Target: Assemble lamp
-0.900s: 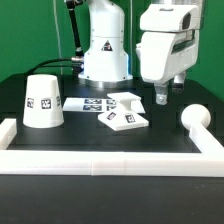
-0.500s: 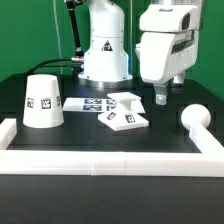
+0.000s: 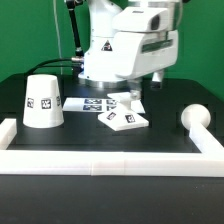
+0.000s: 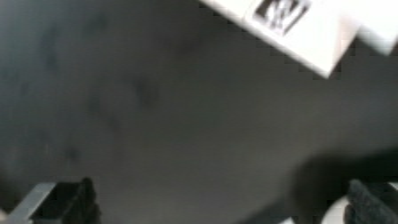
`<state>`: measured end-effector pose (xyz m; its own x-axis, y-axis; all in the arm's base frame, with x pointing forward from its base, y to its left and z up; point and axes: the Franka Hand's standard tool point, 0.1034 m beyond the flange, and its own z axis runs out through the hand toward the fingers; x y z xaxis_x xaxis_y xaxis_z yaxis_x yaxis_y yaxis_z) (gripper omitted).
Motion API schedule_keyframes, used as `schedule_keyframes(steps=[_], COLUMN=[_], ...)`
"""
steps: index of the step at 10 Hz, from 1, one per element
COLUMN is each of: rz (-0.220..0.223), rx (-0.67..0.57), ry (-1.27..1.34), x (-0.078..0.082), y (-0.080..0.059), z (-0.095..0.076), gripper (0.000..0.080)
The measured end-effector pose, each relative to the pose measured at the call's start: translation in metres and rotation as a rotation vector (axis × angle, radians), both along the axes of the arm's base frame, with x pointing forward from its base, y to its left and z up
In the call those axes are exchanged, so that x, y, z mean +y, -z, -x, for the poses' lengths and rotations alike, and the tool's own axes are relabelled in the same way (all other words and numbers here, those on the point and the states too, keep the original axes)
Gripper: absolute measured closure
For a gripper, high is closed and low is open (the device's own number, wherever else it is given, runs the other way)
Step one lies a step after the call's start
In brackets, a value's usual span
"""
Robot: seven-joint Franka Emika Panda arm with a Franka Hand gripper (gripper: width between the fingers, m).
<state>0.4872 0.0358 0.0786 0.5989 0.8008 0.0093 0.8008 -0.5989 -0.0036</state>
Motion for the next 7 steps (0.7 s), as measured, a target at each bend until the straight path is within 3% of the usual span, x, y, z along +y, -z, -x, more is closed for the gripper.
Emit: schedule_keyframes(steps=[1,3,7], rz=[0.000,-0.003,-0.003], rx=[0.006,0.005,0.007], ry=[0.005,0.065,0.422], x=[-0.0061,-0.0030,-0.0044], y=[0.0034,0.0029,0.0027], z=[0.0057,0.0045,0.0064], gripper=[0.0100,0.0100,0.0100])
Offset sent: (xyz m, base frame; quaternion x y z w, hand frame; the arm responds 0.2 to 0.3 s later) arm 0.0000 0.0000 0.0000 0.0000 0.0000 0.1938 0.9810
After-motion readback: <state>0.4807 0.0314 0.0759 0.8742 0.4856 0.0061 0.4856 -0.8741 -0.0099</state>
